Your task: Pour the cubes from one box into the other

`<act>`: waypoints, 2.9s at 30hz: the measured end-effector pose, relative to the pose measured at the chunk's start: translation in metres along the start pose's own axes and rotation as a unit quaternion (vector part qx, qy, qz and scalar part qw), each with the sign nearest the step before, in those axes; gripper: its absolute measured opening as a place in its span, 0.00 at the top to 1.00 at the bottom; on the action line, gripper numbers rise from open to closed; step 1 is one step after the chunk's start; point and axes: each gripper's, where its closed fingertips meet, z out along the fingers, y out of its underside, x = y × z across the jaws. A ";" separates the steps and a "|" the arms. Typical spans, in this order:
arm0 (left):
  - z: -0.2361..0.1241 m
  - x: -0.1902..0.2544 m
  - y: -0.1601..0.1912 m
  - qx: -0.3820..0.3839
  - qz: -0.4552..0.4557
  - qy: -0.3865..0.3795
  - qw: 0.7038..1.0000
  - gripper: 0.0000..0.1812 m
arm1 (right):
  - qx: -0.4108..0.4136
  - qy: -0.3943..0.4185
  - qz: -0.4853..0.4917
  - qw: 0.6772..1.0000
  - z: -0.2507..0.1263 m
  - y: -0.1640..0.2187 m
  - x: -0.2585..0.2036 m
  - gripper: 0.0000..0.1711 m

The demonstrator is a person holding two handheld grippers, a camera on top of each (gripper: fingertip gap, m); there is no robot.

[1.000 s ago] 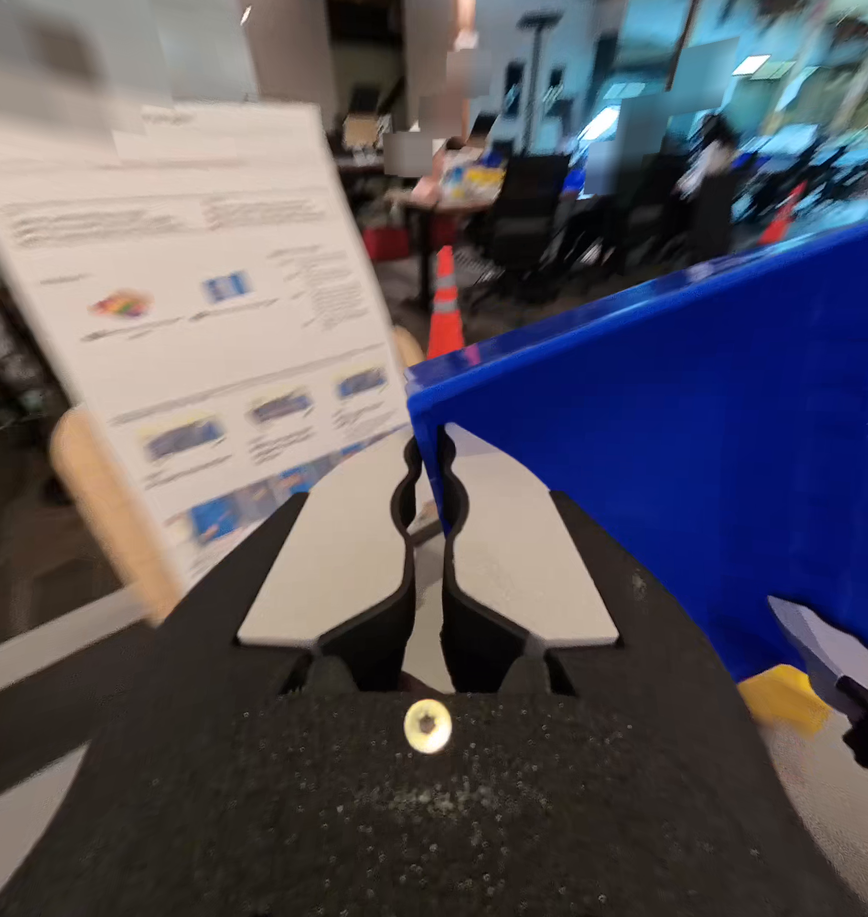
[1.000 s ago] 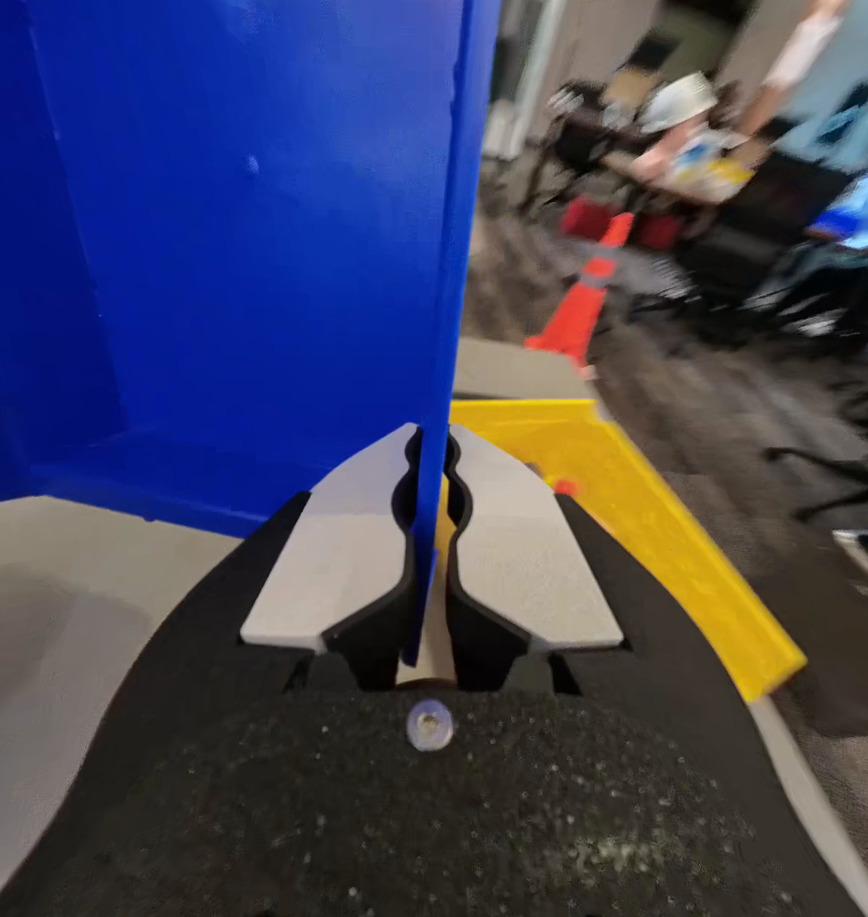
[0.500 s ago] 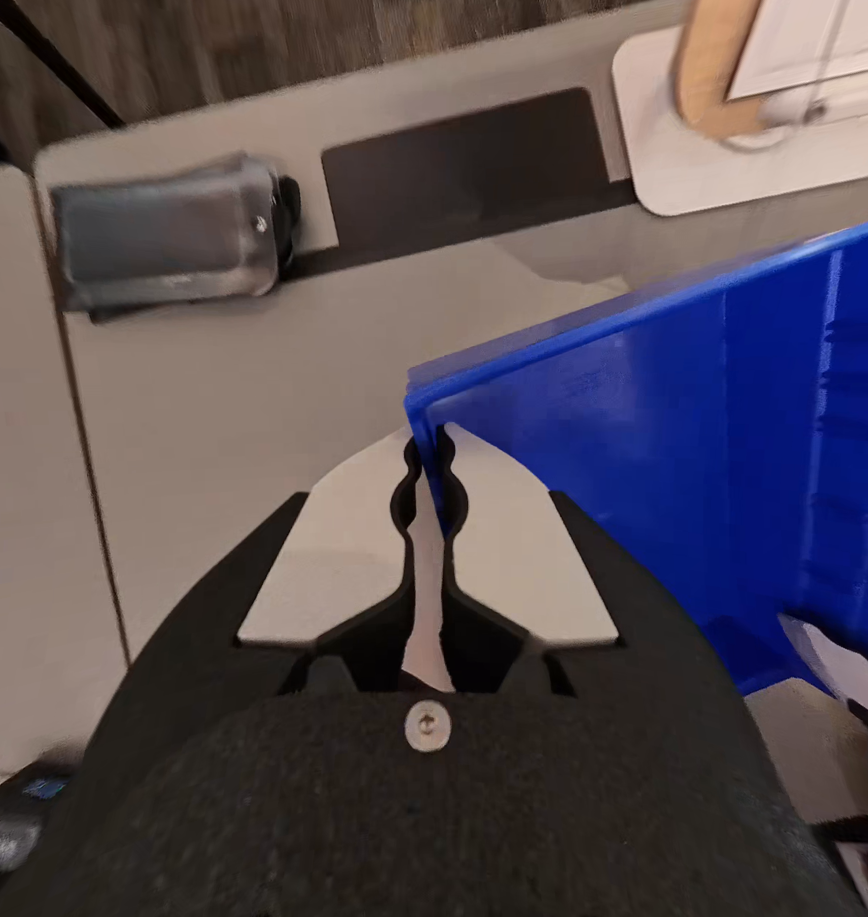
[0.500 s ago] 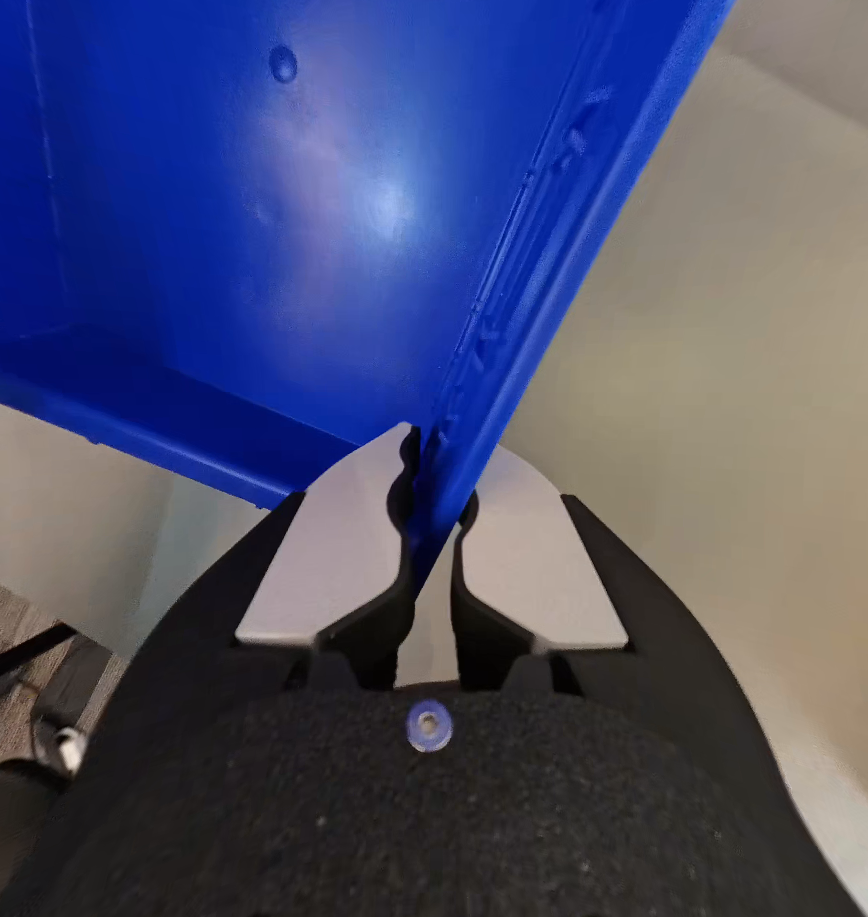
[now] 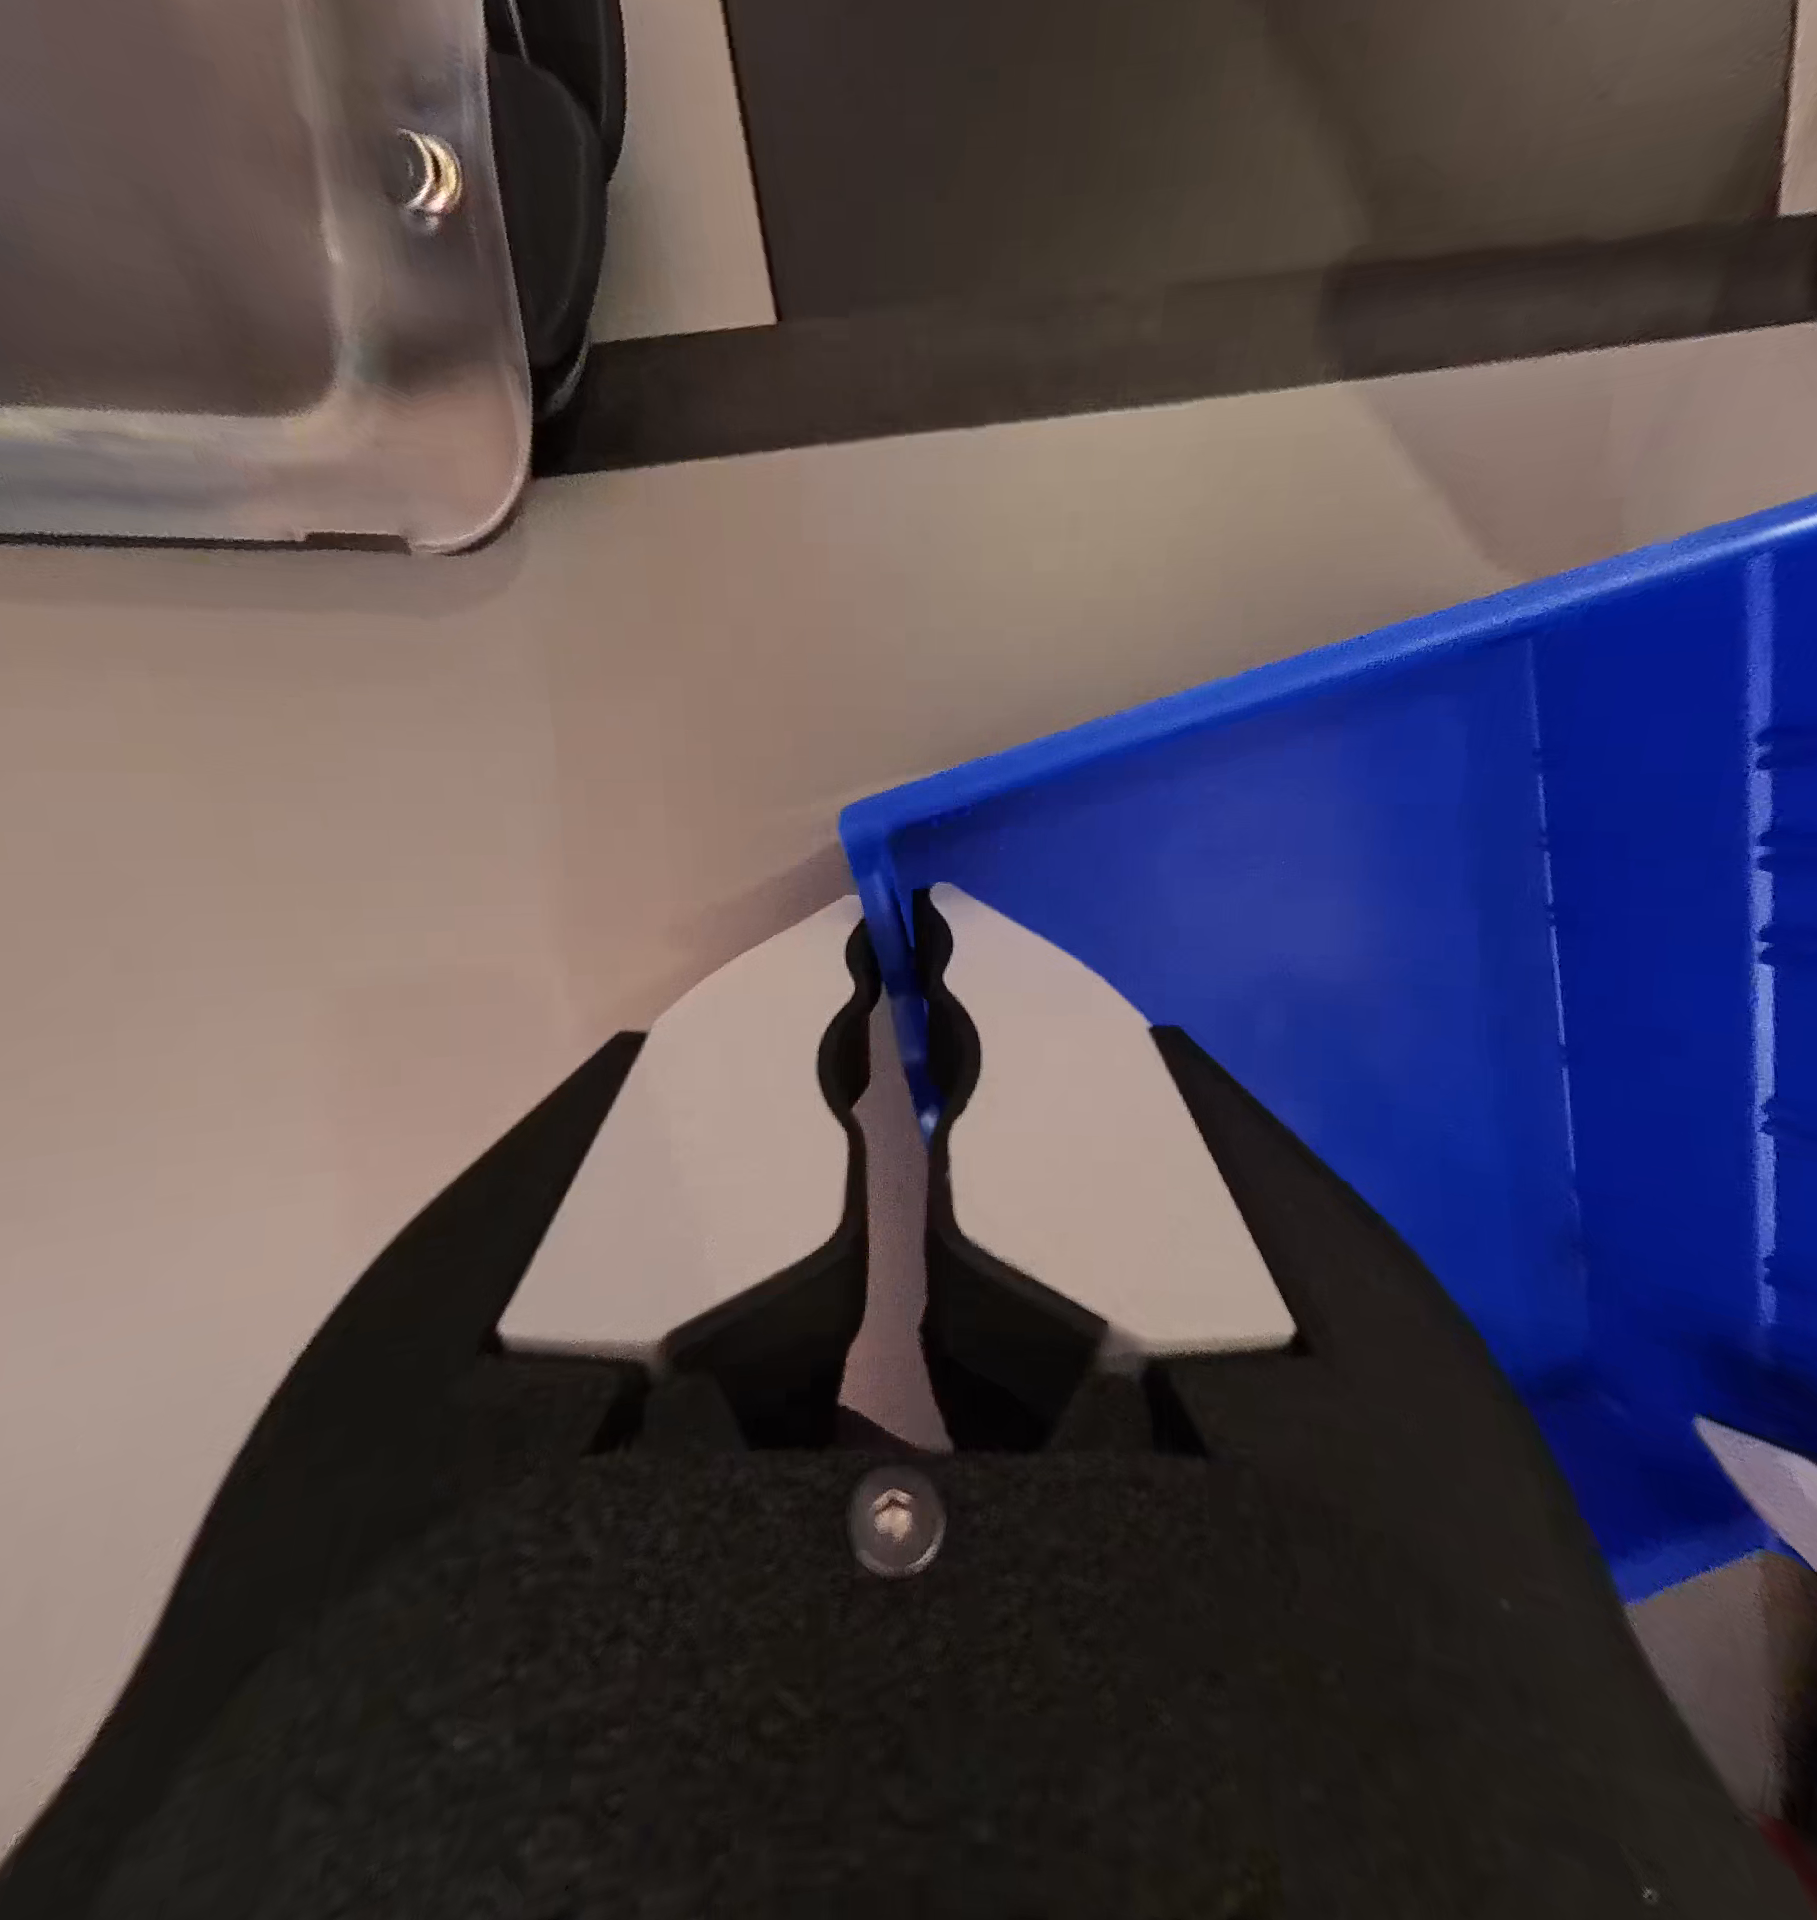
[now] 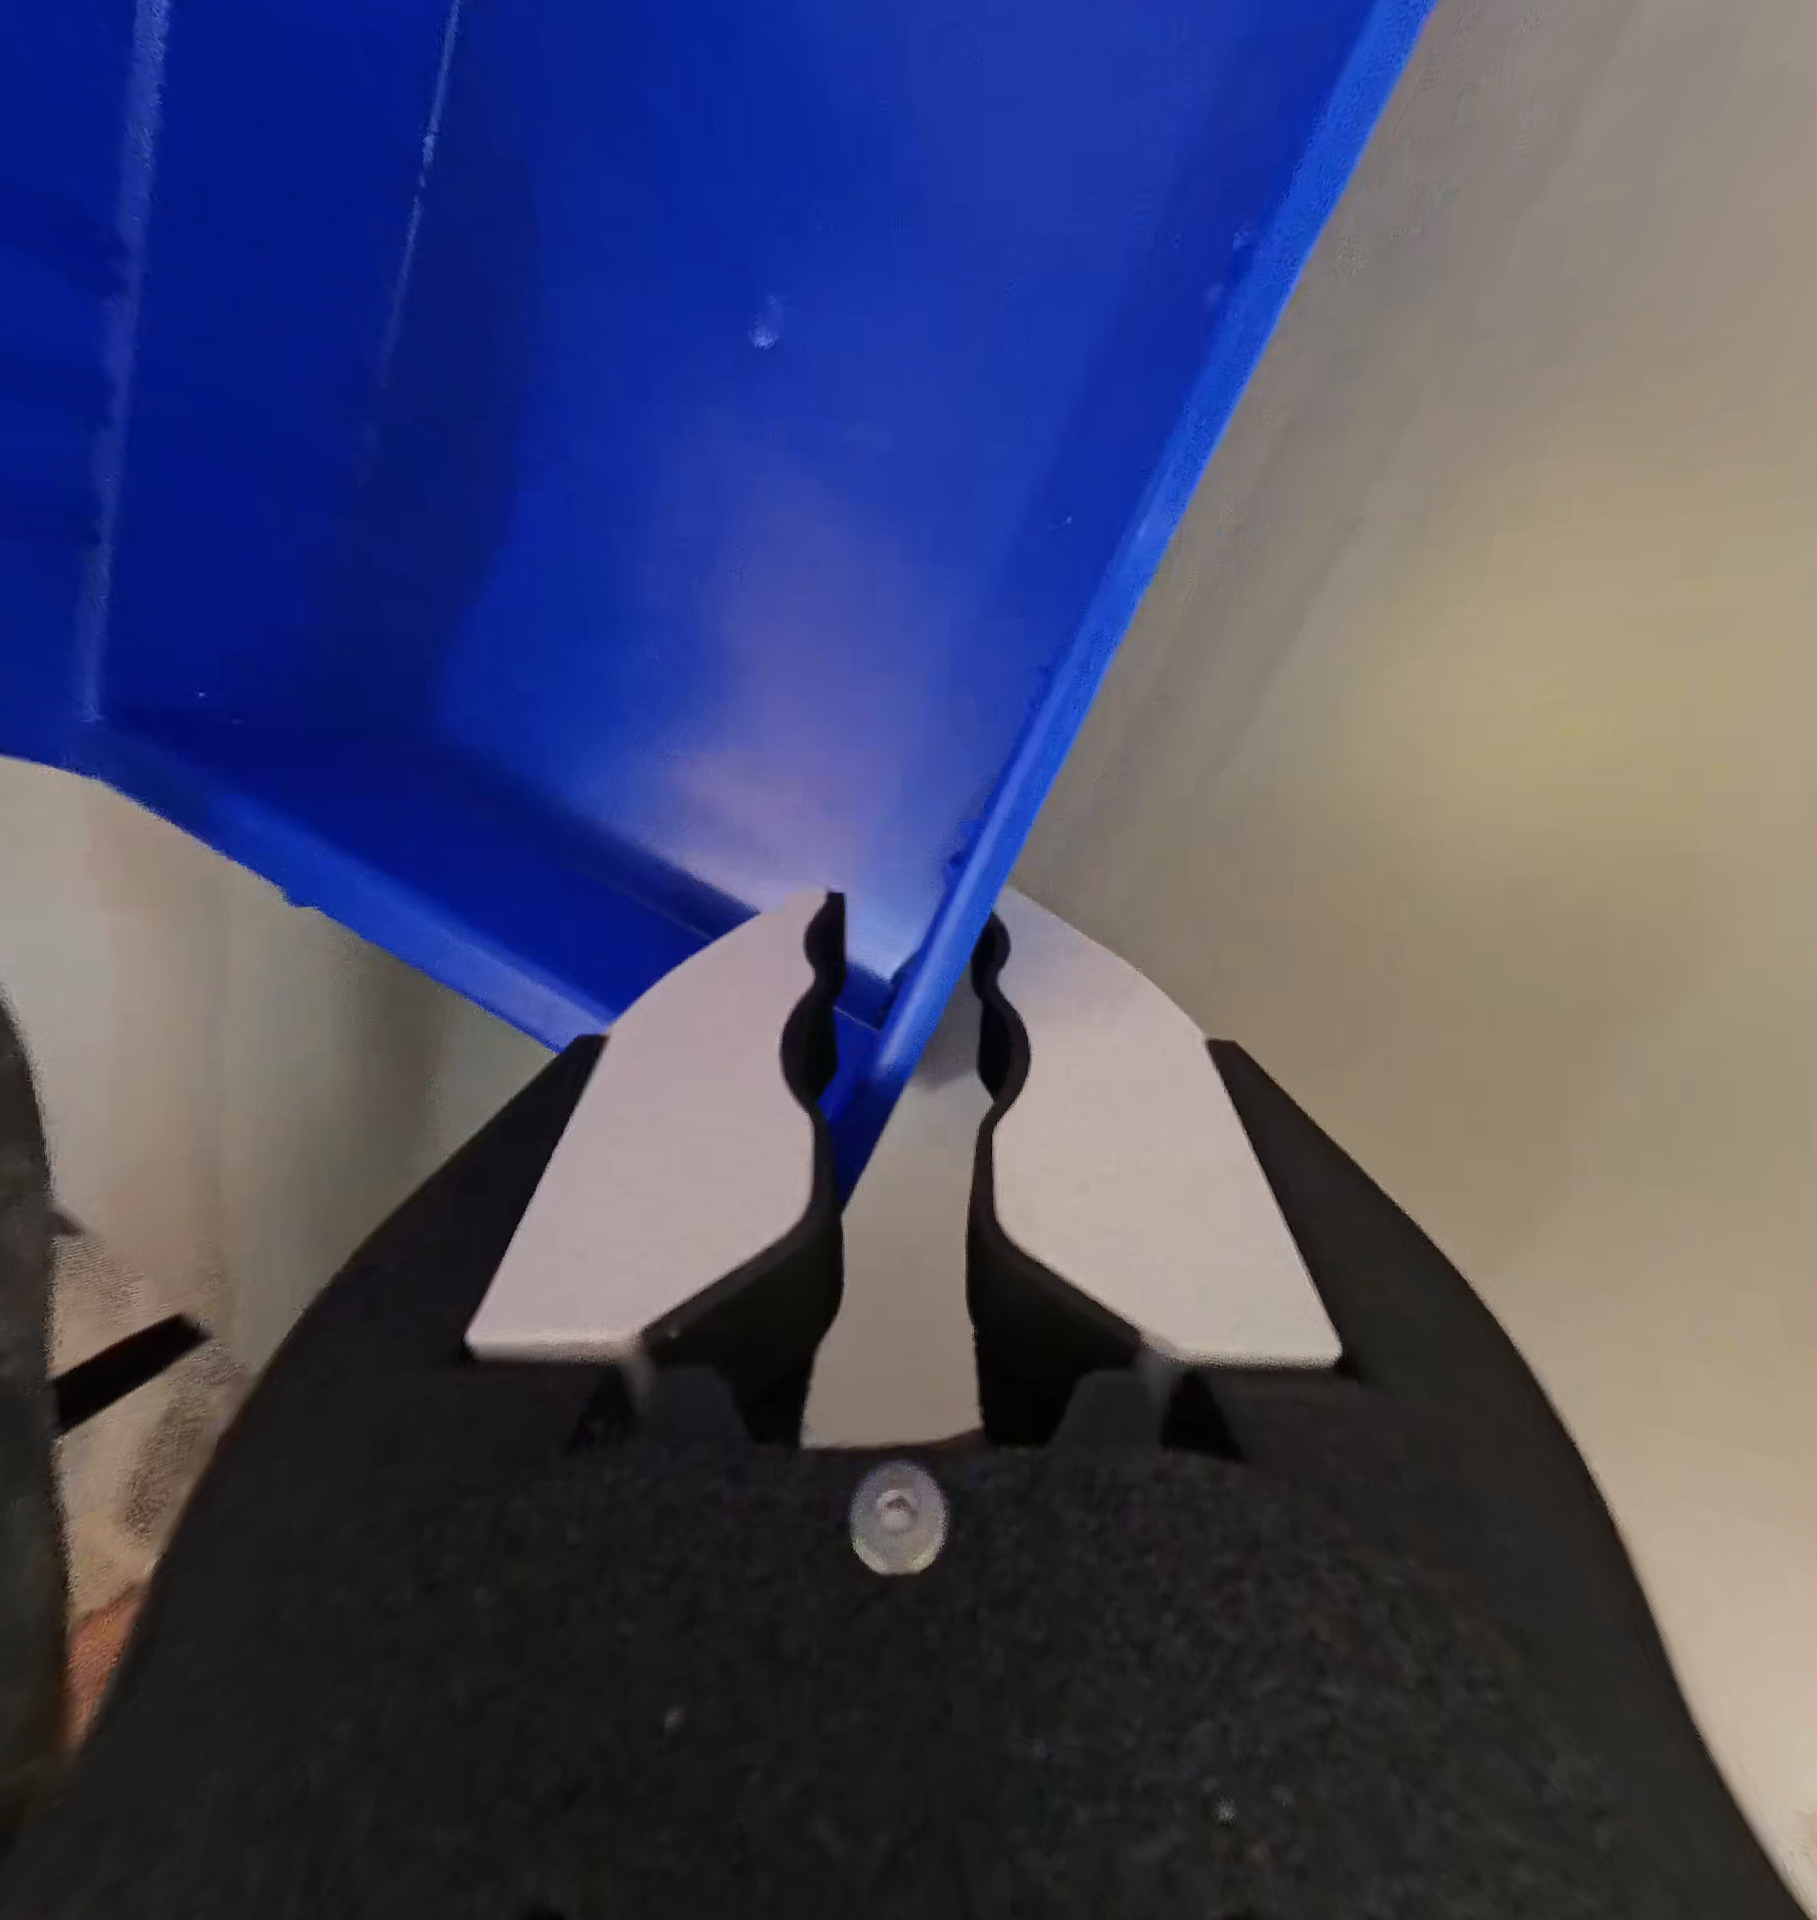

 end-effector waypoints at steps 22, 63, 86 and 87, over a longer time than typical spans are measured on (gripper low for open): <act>-0.186 0.151 0.089 0.320 0.064 0.053 0.944 0.68 | 0.402 0.048 -0.108 0.908 -0.259 0.085 0.136 0.72; -0.113 0.213 0.320 0.411 0.008 -0.001 0.912 0.72 | 0.395 0.274 0.010 0.877 -0.288 0.324 0.384 0.72; 0.038 0.717 0.219 0.303 0.231 0.082 0.921 0.68 | 0.521 0.165 0.187 0.816 -0.322 0.337 0.422 0.70; 0.046 0.718 0.212 0.299 0.218 0.076 0.926 0.68 | 0.525 0.158 0.194 0.814 -0.323 0.338 0.424 0.70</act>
